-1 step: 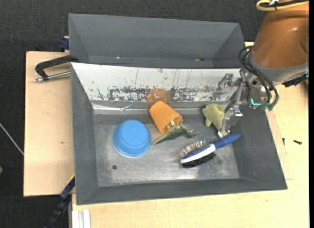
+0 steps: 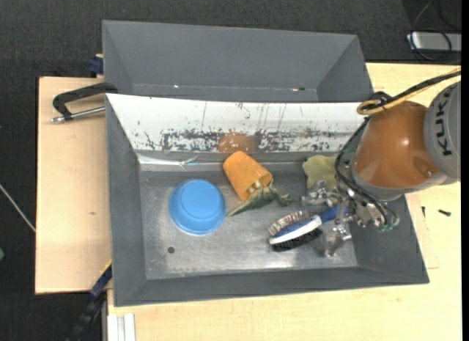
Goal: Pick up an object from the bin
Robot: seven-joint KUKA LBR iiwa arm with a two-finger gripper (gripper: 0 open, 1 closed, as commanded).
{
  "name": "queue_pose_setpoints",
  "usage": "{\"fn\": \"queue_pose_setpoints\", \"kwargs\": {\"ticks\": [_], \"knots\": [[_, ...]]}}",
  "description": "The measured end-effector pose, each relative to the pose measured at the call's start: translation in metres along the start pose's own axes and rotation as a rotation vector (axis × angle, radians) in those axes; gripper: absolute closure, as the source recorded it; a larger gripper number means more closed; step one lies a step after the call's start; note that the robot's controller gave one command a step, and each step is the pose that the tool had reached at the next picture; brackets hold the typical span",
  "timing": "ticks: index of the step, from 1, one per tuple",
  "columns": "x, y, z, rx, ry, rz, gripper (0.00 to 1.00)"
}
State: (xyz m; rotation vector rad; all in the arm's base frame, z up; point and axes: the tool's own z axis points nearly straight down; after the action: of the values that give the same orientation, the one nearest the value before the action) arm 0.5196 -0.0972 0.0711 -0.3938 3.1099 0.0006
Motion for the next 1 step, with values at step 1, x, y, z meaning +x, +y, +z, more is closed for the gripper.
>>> {"fn": "queue_pose_setpoints", "kwargs": {"ticks": [1], "knots": [[-0.0030, 0.0002, -0.0028, 0.003, -0.007, -0.004, 1.00]]}}
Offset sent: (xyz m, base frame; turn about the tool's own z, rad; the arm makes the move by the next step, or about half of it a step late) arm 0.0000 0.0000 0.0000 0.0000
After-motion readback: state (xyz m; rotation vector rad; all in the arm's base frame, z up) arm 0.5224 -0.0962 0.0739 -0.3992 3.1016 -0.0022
